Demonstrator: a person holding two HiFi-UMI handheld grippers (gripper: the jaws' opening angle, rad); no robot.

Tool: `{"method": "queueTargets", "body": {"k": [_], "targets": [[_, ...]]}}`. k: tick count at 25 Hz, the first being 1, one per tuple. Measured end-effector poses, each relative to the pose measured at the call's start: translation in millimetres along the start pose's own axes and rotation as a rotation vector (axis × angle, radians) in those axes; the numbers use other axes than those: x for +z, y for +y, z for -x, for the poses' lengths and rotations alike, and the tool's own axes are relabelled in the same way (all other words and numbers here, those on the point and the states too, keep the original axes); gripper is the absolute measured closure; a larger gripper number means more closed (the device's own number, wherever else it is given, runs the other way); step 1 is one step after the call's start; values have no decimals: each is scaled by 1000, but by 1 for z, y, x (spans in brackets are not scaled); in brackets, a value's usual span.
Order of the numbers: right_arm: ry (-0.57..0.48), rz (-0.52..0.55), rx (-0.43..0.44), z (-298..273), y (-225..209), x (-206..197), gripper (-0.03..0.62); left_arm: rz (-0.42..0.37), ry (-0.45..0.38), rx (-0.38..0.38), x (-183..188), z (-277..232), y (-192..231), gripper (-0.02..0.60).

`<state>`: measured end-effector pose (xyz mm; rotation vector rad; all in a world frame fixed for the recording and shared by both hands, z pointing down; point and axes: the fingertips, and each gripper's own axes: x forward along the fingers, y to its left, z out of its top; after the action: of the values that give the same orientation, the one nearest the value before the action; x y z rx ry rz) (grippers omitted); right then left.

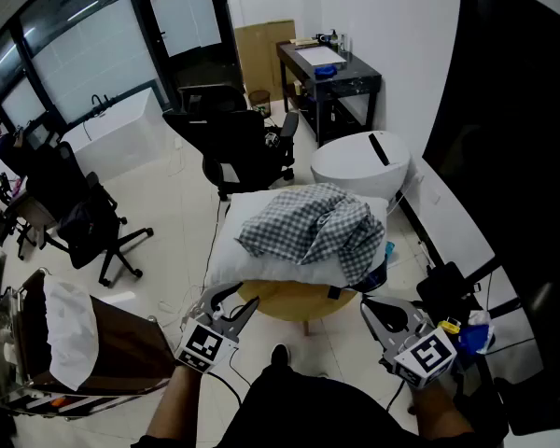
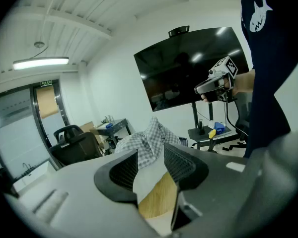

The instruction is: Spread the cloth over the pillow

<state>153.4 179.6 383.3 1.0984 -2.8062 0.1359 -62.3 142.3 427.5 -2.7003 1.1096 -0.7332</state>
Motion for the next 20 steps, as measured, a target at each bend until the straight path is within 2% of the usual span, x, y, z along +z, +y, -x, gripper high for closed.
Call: {"method": "queueTargets", "body": {"k": [11, 18, 20], "targets": [[68, 29, -3, -57, -2, 12, 565, 67, 180, 14, -84, -58, 74, 426], [117, 27, -15, -92, -12, 6, 531, 38, 298, 12, -126, -108, 123, 423], [139, 18, -20, -103, -15, 1, 523, 61, 327, -8, -141, -124, 132, 408]]}}
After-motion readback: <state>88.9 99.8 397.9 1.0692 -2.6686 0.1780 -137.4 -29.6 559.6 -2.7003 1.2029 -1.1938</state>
